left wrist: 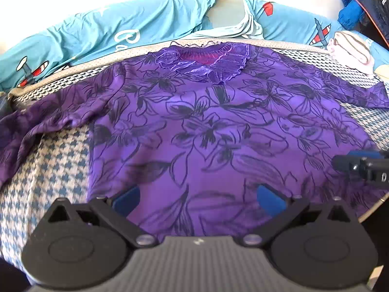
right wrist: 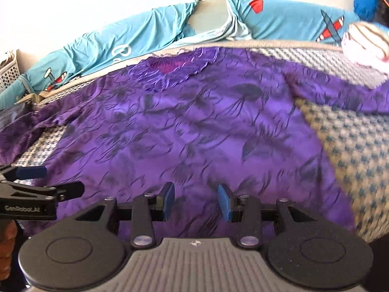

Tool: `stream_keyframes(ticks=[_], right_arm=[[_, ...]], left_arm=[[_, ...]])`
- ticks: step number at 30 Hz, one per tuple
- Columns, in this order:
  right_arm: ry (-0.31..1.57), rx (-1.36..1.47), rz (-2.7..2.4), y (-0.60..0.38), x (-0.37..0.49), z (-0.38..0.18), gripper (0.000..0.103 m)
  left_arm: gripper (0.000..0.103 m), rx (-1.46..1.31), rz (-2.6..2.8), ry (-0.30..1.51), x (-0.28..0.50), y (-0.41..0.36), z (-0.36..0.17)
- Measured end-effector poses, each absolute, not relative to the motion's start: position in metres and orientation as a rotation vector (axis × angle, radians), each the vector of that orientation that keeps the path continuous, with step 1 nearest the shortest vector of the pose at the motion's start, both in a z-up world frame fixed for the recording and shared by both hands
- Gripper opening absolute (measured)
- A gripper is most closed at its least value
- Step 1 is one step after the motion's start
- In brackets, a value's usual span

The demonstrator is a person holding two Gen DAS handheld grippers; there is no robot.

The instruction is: Fold clothes

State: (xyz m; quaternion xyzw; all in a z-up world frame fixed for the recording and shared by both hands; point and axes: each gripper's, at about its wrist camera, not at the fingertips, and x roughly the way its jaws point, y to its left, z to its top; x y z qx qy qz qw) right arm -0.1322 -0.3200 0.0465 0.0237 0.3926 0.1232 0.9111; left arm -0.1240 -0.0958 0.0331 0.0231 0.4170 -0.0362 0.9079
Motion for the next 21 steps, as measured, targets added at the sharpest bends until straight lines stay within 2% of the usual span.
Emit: stream_keyframes(ticks=[6, 12, 17, 21], right_arm=[[0.815, 0.057, 0.256, -0.332, -0.09, 0.051, 0.039], [0.922, 0.033, 0.193, -0.34, -0.048, 0.036, 0.039], [0.906, 0.032, 0.164, -0.354, -0.037, 0.039, 0.039], [0.891, 0.149, 0.104, -0.385, -0.031, 0.048, 0.039]], left_arm=[[0.103, 0.044, -0.084, 0.902, -0.09, -0.098, 0.029], [0.103, 0.06, -0.081, 0.939, -0.063, -0.097, 0.02], [0.103, 0.025, -0.033, 0.981, -0.046, -0.086, 0.01], [0.103, 0.007, -0.023, 0.987, -0.032, -0.08, 0.012]])
